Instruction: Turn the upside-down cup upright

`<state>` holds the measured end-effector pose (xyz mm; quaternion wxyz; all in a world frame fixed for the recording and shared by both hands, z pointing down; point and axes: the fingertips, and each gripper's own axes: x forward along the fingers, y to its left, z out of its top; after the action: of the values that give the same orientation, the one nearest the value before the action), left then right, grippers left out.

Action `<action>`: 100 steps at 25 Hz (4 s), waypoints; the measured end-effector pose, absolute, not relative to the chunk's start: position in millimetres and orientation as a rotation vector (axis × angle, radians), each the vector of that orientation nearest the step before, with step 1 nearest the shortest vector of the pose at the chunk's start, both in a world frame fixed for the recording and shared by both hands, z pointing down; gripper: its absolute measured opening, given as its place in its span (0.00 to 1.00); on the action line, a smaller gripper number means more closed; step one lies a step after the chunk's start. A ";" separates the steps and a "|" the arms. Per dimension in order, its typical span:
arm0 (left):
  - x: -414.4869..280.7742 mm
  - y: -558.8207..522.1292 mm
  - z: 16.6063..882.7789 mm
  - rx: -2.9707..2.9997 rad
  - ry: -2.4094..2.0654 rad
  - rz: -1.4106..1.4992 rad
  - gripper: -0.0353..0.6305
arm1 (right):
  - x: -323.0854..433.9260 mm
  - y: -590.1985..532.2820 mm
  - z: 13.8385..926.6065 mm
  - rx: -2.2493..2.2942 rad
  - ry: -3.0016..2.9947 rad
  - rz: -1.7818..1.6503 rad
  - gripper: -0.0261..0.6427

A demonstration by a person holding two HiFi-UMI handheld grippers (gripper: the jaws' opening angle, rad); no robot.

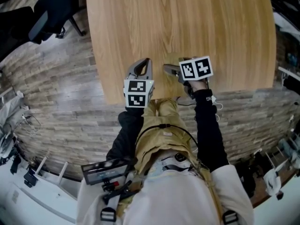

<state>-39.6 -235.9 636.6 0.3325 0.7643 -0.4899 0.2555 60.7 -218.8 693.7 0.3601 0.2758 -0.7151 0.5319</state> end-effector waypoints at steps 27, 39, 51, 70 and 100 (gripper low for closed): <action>-50.9 -230.0 640.6 1.968 -1.305 0.658 0.06 | 56.0 -265.9 720.0 0.969 -2.000 1.257 0.63; -54.9 -229.2 638.3 1.980 -1.327 0.644 0.06 | 59.3 -279.6 708.0 1.059 -2.062 1.192 0.63; -68.8 -250.2 610.2 2.042 -1.424 0.551 0.06 | 70.6 -314.8 619.6 1.279 -2.299 0.785 0.63; -169.7 -257.7 404.9 2.205 -1.949 0.140 0.06 | 64.7 -271.6 361.5 1.515 -2.610 0.078 0.07; -85.0 -238.9 260.4 2.460 -1.923 -0.105 0.06 | 49.9 -241.2 233.4 1.637 -2.706 -0.220 0.07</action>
<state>-85.0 -238.9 260.4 0.0088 0.7873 -0.6156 -0.0337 49.9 -241.2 233.4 -0.0142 0.5163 -0.8535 -0.0694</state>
